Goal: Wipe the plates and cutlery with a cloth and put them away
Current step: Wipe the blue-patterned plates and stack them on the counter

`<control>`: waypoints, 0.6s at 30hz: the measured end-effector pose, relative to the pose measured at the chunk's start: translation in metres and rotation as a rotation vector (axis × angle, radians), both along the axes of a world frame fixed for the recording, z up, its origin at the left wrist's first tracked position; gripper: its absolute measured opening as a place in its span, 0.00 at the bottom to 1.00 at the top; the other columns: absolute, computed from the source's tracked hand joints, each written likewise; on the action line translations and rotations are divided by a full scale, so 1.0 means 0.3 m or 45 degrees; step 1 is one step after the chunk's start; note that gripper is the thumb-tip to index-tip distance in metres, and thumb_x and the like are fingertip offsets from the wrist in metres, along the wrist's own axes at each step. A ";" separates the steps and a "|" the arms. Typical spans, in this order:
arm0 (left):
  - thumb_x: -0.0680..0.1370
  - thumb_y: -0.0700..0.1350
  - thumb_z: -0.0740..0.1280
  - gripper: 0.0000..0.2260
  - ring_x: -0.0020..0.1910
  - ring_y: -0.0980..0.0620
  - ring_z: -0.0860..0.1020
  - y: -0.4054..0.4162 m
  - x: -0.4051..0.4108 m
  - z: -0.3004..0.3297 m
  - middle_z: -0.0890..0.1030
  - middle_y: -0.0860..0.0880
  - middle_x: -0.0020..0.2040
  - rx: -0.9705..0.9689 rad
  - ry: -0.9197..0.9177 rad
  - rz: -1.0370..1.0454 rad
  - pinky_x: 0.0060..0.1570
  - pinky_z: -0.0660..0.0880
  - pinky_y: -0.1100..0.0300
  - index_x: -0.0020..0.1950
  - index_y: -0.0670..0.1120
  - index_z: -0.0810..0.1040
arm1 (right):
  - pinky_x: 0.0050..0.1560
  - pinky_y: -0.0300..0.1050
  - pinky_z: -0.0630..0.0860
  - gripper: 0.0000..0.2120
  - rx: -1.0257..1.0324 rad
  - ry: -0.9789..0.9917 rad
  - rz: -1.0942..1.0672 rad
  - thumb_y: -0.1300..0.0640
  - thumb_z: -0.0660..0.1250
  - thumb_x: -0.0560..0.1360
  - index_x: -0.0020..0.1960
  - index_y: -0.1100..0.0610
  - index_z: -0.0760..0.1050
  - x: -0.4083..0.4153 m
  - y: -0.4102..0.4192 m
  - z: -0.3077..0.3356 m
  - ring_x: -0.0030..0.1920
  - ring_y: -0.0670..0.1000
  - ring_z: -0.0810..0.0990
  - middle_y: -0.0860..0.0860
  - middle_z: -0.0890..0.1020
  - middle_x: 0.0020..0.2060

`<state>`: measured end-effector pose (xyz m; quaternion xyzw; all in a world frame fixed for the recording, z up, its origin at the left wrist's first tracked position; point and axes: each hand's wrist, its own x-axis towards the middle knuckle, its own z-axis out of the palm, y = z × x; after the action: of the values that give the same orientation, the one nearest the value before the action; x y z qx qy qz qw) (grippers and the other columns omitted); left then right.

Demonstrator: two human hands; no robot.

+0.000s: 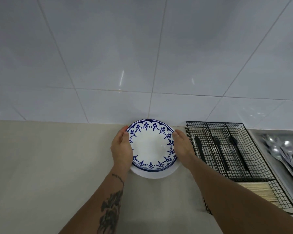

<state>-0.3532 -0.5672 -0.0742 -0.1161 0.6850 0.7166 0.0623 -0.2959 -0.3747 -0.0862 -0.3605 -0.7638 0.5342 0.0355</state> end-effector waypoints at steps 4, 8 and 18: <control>0.82 0.46 0.61 0.15 0.58 0.51 0.80 -0.003 0.003 0.005 0.82 0.51 0.60 -0.095 0.010 -0.003 0.57 0.76 0.56 0.66 0.50 0.80 | 0.64 0.50 0.70 0.24 0.004 -0.131 0.189 0.44 0.55 0.79 0.71 0.52 0.66 0.015 -0.013 0.132 0.63 0.54 0.73 0.48 0.74 0.62; 0.80 0.42 0.63 0.15 0.61 0.54 0.75 -0.020 0.039 0.080 0.77 0.54 0.63 -0.394 0.217 0.021 0.63 0.71 0.56 0.65 0.49 0.79 | 0.67 0.52 0.67 0.24 0.456 -0.158 0.357 0.52 0.59 0.80 0.75 0.55 0.63 0.075 -0.026 0.210 0.68 0.58 0.69 0.55 0.71 0.68; 0.80 0.37 0.62 0.13 0.46 0.50 0.83 0.006 0.365 0.323 0.85 0.50 0.46 -0.285 0.228 -0.288 0.43 0.74 0.58 0.49 0.52 0.82 | 0.53 0.43 0.74 0.18 0.468 0.101 0.445 0.60 0.65 0.78 0.67 0.51 0.73 0.548 0.127 0.370 0.52 0.47 0.76 0.48 0.76 0.59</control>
<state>-0.2438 -0.5656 0.0228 0.0195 0.7720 0.6316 0.0679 -0.1316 -0.3365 0.0248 -0.1891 -0.8969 0.3981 0.0376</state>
